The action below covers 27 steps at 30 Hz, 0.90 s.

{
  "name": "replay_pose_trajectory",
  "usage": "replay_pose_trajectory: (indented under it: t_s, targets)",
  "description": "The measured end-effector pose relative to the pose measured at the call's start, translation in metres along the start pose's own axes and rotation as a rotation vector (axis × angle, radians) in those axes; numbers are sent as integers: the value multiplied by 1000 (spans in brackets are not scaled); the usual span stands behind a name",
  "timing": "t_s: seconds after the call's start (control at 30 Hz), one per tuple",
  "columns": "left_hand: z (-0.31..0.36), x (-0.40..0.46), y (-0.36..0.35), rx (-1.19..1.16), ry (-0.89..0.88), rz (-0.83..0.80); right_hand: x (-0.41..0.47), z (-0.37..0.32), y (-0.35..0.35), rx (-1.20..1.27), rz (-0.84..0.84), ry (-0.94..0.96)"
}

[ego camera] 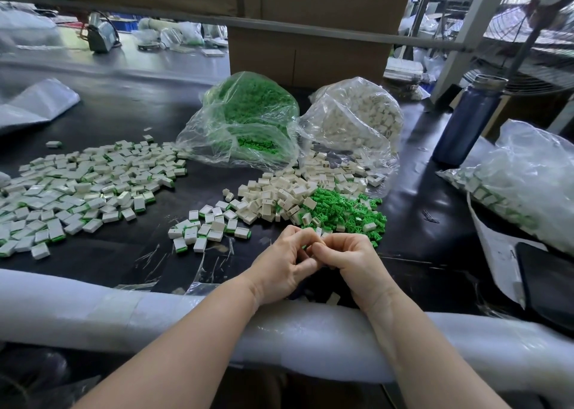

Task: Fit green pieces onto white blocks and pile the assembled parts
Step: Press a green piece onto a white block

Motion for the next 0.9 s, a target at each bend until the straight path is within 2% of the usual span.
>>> replay_pose_trajectory:
  t_s: [0.9]
  targets:
    - [-4,2,10,-55,13,127,0,-5,-8,-7,-27,50]
Point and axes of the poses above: each hand's wrist, its own x-axis towards the middle knuckle, its own y-axis out of the back of the hand, z = x × y, the point moved 9 cm from there along x, towards the middle knuckle, and after that the axes turned 2 degrees about -y, right-handed, at the moved point
